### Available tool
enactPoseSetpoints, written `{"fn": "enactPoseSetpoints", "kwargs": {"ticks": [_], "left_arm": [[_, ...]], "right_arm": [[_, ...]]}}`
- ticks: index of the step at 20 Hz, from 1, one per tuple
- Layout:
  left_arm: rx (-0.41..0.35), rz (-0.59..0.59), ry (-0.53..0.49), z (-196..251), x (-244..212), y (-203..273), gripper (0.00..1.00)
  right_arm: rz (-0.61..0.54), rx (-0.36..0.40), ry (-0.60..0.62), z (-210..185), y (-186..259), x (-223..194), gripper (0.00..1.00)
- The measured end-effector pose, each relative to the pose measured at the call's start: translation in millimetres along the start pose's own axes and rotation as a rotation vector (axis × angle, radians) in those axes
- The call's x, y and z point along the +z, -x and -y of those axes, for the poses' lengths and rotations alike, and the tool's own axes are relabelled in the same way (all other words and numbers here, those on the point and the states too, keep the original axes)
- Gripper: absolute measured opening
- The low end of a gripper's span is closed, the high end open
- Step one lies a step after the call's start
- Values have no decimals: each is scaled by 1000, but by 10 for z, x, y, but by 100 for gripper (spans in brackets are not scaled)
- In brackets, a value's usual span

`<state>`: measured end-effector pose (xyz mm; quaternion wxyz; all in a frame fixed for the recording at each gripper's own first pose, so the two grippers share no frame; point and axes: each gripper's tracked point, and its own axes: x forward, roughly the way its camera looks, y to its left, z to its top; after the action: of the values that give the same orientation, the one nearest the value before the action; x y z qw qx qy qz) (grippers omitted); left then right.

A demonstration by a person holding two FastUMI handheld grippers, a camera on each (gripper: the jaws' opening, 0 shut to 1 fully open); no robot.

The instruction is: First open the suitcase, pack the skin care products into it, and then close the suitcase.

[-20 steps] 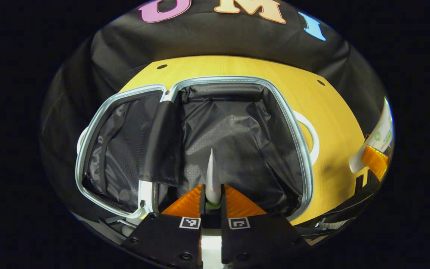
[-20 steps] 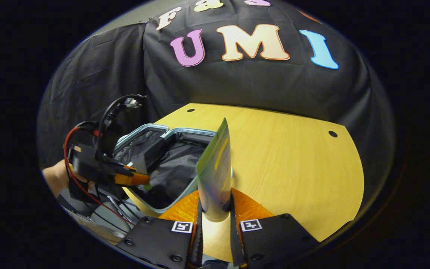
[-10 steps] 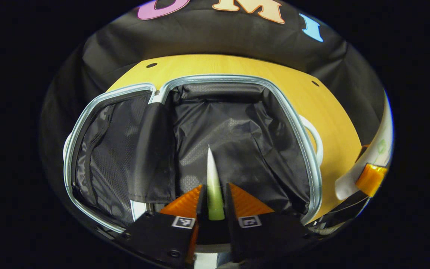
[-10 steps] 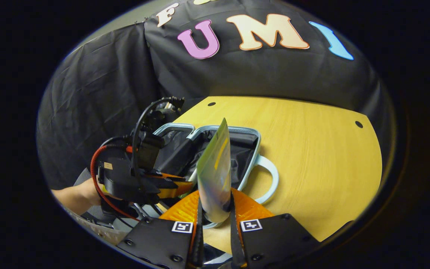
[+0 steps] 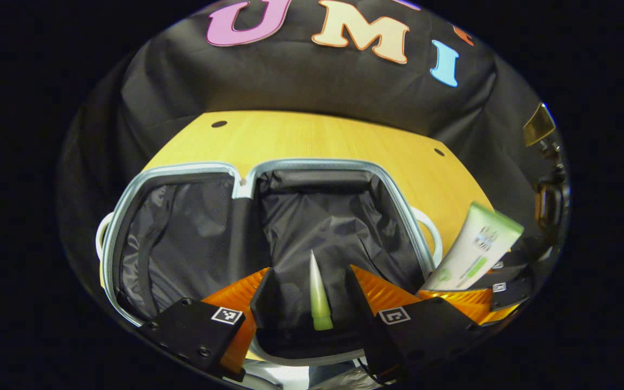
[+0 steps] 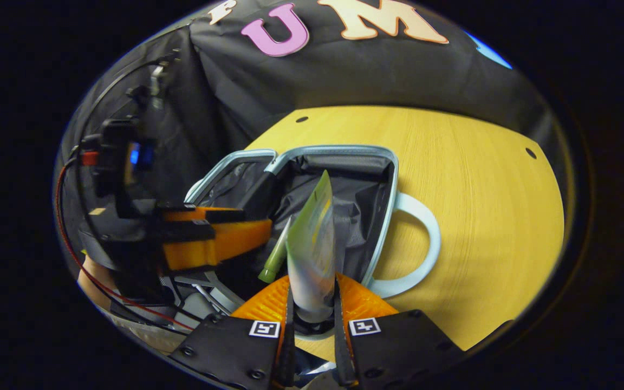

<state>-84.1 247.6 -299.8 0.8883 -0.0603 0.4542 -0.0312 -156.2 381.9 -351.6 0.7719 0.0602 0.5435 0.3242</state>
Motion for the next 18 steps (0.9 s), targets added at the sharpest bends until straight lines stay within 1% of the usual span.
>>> {"fn": "enactPoseSetpoints", "kwargs": {"ticks": [1,4,5,6,9,10,11,13,15,16,18], "left_arm": [[6,17,7,-69,55,36,76],[64,39,24,-409,139,156,76],[83,44,35,-540,154,173,76],[109,50,49,-671,160,214,76],[179,77,102,-1098,221,361,76],[205,85,120,-1256,223,409,76],[229,91,137,-1417,222,467,76],[291,102,169,-1762,222,564,79],[349,117,207,-2092,212,663,81],[377,121,223,-2242,211,725,86],[426,128,252,-2521,188,805,90]], "right_arm": [[-26,-4,-25,7,-85,-59,29],[-48,-12,-60,-17,-223,-74,28],[-55,-18,-65,-28,-261,-75,32],[-64,-23,-66,-34,-318,-90,28],[-46,-36,-70,-39,-338,-32,40],[-30,-34,-70,-59,-318,12,41],[-2,-25,-79,-71,-315,103,34],[54,-1,-90,-100,-253,285,67],[119,-5,-85,-79,-218,452,99],[150,-7,-84,-68,-145,539,98],[209,5,-97,-68,-30,696,98]]}}
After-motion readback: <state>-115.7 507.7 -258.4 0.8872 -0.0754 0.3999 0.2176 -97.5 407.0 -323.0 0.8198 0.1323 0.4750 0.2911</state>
